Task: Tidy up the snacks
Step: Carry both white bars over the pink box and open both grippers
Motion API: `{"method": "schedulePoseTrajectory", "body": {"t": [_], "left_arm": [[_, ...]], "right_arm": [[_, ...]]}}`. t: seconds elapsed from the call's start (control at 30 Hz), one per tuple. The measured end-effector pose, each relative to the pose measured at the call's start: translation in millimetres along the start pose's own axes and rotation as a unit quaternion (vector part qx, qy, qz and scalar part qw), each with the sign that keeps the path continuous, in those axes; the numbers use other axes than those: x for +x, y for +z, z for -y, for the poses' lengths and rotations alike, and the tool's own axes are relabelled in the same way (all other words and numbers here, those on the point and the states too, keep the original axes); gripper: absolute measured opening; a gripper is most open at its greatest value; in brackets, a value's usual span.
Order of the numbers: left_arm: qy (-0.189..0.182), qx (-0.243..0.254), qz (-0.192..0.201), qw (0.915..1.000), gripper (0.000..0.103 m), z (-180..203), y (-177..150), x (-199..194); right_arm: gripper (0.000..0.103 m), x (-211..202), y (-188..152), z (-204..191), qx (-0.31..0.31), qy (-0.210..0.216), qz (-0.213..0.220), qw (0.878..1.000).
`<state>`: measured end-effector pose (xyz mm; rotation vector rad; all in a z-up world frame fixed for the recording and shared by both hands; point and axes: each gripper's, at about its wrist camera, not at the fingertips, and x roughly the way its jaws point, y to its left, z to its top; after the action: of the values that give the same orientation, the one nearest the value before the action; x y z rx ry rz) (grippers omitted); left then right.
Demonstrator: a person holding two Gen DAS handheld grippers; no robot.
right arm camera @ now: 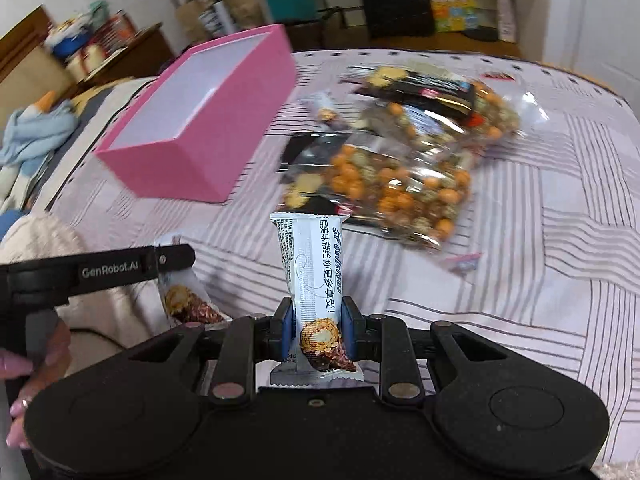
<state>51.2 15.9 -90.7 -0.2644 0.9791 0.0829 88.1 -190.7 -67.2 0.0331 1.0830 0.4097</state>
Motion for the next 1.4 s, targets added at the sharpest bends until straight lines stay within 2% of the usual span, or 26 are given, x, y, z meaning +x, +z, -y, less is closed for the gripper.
{"method": "schedulePoseTrajectory", "body": {"t": [0.17,0.27,0.43,0.6,0.8,0.93,1.1,1.23,1.3,1.4], "left_arm": [[0.003,0.023,0.039,0.999,0.042,-13,11,-36],[-0.012,0.024,0.044,0.9987,0.042,-22,26,-49],[-0.01,0.009,0.057,0.9983,0.042,-40,51,-56],[-0.009,-0.002,0.079,0.9968,0.042,-58,79,-58],[-0.008,-0.002,0.108,0.9941,0.042,-76,125,-52],[0.019,0.012,0.125,0.9919,0.042,-80,157,-30],[0.015,0.025,0.125,0.9918,0.042,-86,200,21],[0.013,0.032,0.095,0.9949,0.042,-99,225,68],[0.023,0.037,0.078,0.996,0.042,-103,236,91],[0.012,0.039,0.059,0.9974,0.042,-104,243,116]], "right_arm": [[0.029,-21,15,-31,-0.038,0.017,0.001,0.999],[0.029,-33,30,-51,-0.063,0.026,0.009,0.998],[0.029,-40,56,-75,-0.093,0.041,0.027,0.994],[0.029,-31,86,-98,-0.122,0.055,0.048,0.99],[0.029,0,133,-111,-0.124,0.06,0.088,0.987],[0.029,31,170,-116,-0.127,0.065,0.103,0.984],[0.029,78,207,-122,-0.155,0.048,0.095,0.982],[0.029,120,229,-125,-0.176,0.042,0.077,0.98],[0.028,137,235,-129,-0.196,0.029,0.077,0.977],[0.028,164,244,-136,-0.227,0.02,0.061,0.972]]}}
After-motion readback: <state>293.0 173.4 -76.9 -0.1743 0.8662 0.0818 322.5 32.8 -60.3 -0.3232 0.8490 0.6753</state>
